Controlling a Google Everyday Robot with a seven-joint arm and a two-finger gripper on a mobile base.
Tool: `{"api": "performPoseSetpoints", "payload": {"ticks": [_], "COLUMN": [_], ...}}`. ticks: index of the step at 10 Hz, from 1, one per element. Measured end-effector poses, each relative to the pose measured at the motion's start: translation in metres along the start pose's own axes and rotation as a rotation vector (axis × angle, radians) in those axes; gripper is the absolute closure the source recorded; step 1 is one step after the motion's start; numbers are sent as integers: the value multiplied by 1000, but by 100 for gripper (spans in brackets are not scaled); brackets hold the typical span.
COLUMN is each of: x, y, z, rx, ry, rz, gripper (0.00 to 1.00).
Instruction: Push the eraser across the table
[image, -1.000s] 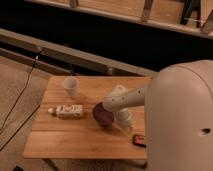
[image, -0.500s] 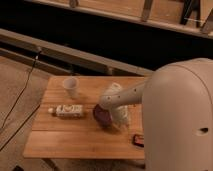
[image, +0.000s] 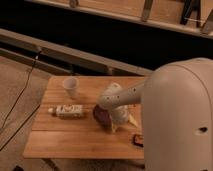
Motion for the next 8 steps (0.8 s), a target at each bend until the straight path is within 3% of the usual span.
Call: {"api": "performPoseSetpoints", "payload": {"ticks": [5,6,8], "x": [0,0,0], "y": [0,0,0], "z": [0,0,0], "rx": [0,0,0], "ry": [0,0,0], "rz": [1,1,1], "gripper": [24,27,44]}}
